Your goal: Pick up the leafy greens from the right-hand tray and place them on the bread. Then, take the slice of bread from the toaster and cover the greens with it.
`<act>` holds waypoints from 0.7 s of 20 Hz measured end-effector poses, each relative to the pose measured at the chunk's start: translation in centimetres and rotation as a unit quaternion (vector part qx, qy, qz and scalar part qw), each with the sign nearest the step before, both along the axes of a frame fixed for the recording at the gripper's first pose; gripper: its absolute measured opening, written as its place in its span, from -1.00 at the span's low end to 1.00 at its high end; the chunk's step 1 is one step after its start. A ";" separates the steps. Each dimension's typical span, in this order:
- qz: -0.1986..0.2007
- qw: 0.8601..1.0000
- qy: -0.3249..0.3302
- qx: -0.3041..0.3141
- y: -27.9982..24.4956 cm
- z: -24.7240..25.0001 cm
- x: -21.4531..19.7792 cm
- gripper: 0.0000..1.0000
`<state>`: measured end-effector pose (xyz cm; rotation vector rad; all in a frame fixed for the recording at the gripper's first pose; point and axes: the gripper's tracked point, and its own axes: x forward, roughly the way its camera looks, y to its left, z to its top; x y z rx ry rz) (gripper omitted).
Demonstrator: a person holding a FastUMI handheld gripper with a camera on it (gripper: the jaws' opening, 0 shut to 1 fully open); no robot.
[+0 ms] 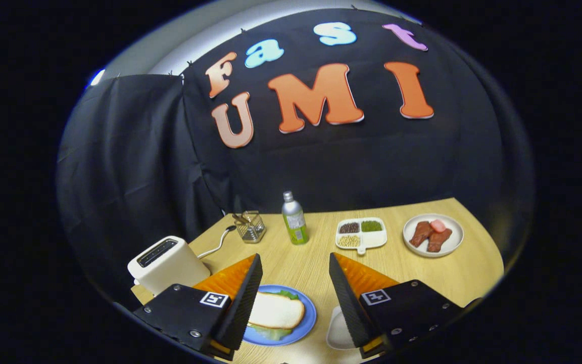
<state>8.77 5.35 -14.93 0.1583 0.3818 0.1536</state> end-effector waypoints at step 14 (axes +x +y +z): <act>-0.092 0.982 -0.140 -0.093 -5.8 9.9 -6.0 0.78</act>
